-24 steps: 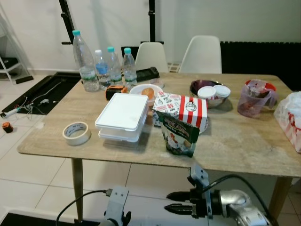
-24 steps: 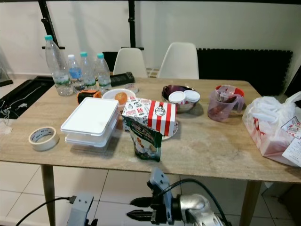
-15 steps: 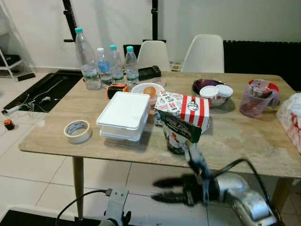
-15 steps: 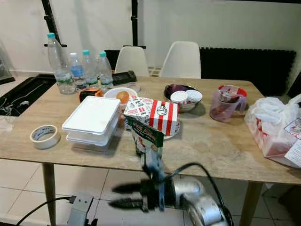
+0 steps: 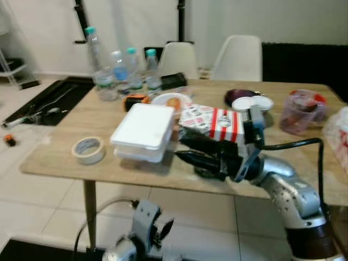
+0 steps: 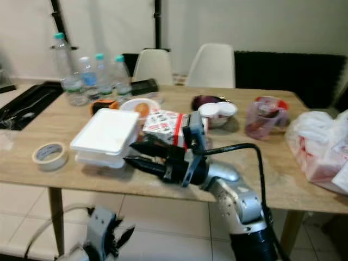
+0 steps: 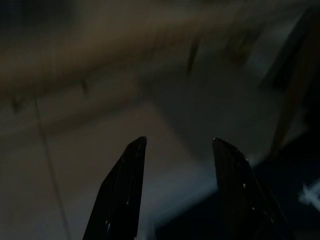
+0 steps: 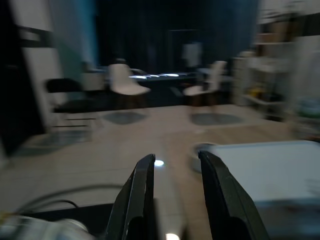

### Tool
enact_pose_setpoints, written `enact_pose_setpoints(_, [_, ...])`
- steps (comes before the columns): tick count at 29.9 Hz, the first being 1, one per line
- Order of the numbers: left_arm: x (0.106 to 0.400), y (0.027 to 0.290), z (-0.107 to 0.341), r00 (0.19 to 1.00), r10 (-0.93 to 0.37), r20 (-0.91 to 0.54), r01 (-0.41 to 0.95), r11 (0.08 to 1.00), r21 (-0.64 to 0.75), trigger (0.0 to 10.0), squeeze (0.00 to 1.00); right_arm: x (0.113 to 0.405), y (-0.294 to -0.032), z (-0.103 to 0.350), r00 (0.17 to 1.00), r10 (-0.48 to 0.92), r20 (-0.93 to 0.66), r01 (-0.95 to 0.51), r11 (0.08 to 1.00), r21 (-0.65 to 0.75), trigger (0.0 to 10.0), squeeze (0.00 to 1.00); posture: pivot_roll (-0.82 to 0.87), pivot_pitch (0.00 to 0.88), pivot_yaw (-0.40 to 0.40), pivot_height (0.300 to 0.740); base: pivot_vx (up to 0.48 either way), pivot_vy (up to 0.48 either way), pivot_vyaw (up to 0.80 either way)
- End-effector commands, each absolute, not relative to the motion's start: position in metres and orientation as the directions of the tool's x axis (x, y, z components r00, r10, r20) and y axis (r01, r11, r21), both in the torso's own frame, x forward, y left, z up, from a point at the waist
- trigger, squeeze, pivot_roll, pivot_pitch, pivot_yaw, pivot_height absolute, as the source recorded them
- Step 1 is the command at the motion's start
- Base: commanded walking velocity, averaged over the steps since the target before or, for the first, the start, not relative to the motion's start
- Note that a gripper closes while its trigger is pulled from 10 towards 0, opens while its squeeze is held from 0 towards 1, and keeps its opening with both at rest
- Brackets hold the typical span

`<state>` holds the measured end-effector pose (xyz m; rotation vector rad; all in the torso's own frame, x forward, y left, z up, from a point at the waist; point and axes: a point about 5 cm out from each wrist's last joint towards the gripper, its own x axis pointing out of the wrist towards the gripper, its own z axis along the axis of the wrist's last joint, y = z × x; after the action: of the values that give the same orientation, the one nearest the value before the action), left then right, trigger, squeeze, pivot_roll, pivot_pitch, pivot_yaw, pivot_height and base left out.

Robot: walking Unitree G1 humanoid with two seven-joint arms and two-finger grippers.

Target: Restocking fridge

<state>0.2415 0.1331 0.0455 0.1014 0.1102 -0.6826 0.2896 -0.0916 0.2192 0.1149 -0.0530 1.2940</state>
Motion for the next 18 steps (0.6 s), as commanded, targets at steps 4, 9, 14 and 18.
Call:
enact_pose_setpoints(4, [0.241, 0.120, 0.075, 0.709, -0.703, -0.067, 0.706, 0.706, 0.060, 10.0, 0.00, 0.298, -0.094, 0.227, 0.341, 0.938, 0.062, -0.939, 0.343, -0.020, 10.0, 0.60, -0.06, 0.042, 0.008, 0.740, 0.000, 0.000, 0.00])
enact_pose_setpoints(9, [0.247, 0.111, 0.093, 0.702, -0.712, -0.005, 0.712, 0.701, 0.034, 10.0, 0.00, 0.309, -0.104, 0.231, 0.412, 0.911, -0.026, -0.909, 0.410, -0.071, 10.0, 1.00, -0.06, 0.045, 0.009, 0.740, 0.000, 0.000, 0.00])
enact_pose_setpoints(14, [0.246, 0.106, 0.107, 0.705, -0.709, 0.006, 0.709, 0.705, -0.008, 10.0, 0.00, 0.329, -0.119, 0.232, 0.583, 0.798, -0.152, -0.808, 0.550, -0.210, 10.0, 0.00, -0.06, 0.047, 0.013, 0.740, 0.000, 0.000, 0.00])
enact_pose_setpoints(18, [0.247, 0.105, 0.110, 0.707, -0.707, 0.009, 0.707, 0.707, -0.031, 10.0, 0.00, 0.338, -0.118, 0.228, 0.615, 0.768, -0.179, -0.788, 0.609, -0.095, 10.0, 0.00, -0.07, 0.048, 0.018, 0.740, 0.000, 0.000, 0.00])
